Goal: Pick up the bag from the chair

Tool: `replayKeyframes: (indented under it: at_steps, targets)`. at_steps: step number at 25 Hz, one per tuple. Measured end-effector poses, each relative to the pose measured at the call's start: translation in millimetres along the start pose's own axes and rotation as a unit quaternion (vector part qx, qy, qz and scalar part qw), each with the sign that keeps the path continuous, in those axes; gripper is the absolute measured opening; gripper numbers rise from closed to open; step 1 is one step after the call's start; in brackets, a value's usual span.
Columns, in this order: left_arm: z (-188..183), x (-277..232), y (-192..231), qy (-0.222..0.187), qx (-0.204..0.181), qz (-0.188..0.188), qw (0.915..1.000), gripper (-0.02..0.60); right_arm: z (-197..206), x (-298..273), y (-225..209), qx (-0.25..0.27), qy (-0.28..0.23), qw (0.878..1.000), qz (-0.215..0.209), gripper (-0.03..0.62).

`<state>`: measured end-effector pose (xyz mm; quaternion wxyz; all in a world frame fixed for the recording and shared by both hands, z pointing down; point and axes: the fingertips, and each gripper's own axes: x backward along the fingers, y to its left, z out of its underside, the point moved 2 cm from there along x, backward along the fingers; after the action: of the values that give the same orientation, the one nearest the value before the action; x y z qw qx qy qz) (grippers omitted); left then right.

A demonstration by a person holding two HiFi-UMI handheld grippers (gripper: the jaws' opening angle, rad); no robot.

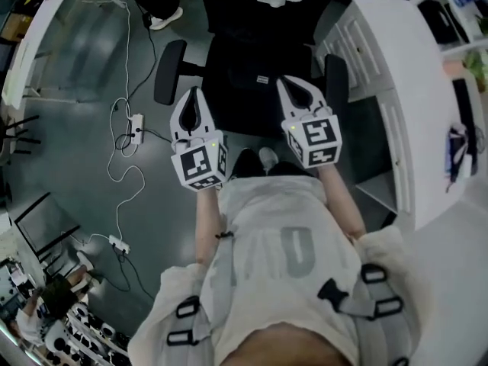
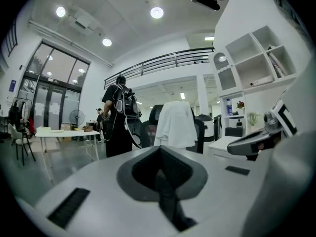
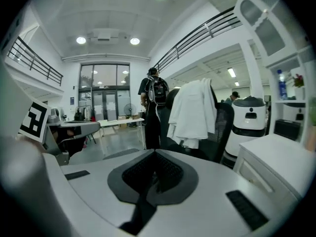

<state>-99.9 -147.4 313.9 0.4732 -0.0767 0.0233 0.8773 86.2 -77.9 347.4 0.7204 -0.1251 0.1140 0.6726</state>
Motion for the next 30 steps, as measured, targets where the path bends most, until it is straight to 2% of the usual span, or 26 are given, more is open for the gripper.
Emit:
replayKeyframes:
  at_steps: [8,16,23,30]
  targets:
    - [-18,-56,-48,-0.011,-0.015,0.098,0.995,0.006,2,26,-52,-0.037,-0.004,0.993,0.108,0.005]
    - [-26,-89,-74,-0.011,-0.049,0.196,0.9792,0.006,-4,44,-68,-0.069,-0.02,0.974,0.213,0.005]
    - [-31,-96,-63,-0.021,-0.05,0.227,0.9724,0.006,-6,52,-62,-0.083,-0.033,0.96,0.266,0.005]
    - [-25,-95,-55,-0.021,-0.037,0.229,0.9724,0.006,0,55,-44,-0.086,-0.024,0.957,0.275,0.005]
